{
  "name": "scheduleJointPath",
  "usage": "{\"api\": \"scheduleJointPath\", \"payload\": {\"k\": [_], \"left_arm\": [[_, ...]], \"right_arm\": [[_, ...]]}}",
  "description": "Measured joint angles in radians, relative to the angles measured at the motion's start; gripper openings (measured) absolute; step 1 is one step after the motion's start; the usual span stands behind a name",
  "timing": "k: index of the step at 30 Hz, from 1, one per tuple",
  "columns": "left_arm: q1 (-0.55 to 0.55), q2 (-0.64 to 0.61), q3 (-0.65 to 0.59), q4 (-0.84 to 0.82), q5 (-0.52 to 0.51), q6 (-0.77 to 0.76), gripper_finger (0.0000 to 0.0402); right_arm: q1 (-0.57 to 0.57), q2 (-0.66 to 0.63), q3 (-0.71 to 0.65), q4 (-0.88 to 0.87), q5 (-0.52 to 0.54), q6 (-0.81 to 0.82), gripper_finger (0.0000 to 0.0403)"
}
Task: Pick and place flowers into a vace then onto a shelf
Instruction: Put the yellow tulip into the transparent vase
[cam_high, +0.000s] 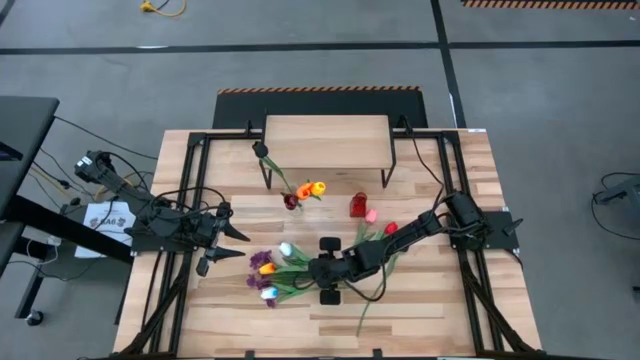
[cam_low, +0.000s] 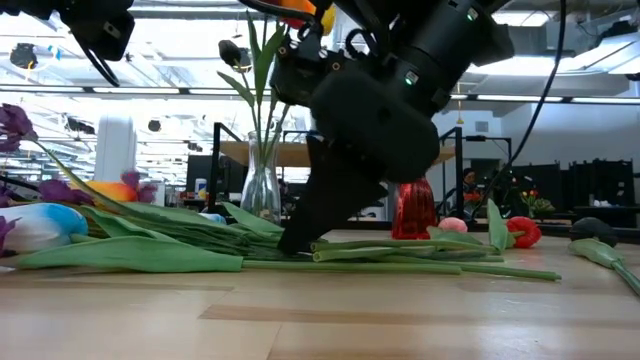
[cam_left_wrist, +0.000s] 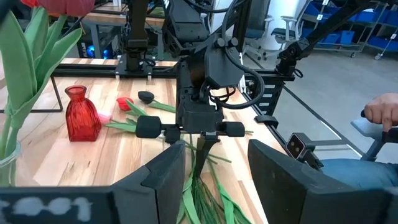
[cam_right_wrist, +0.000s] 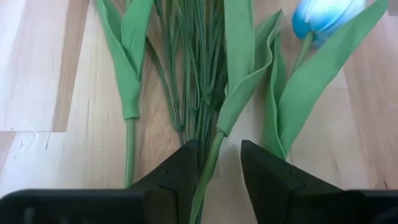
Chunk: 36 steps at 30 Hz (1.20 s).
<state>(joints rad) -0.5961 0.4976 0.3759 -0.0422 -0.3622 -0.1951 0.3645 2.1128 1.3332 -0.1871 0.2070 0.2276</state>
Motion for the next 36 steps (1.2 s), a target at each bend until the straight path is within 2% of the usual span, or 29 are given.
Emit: {"api": "scheduleJointPath", "payload": {"k": [9, 15, 36], "left_arm": [[0.000, 0.000, 0.000, -0.005, 0.000, 0.000, 0.0164], [0.000, 0.000, 0.000, -0.012, 0.000, 0.000, 0.0164], [0.000, 0.000, 0.000, -0.013, 0.000, -0.001, 0.0164]], "right_arm": [[0.002, 0.000, 0.018, -0.029, 0.000, -0.018, 0.0130], [0.001, 0.000, 0.018, -0.028, 0.001, -0.018, 0.0120], [-0.001, 0.000, 0.020, -0.021, 0.003, -0.018, 0.0004]]}}
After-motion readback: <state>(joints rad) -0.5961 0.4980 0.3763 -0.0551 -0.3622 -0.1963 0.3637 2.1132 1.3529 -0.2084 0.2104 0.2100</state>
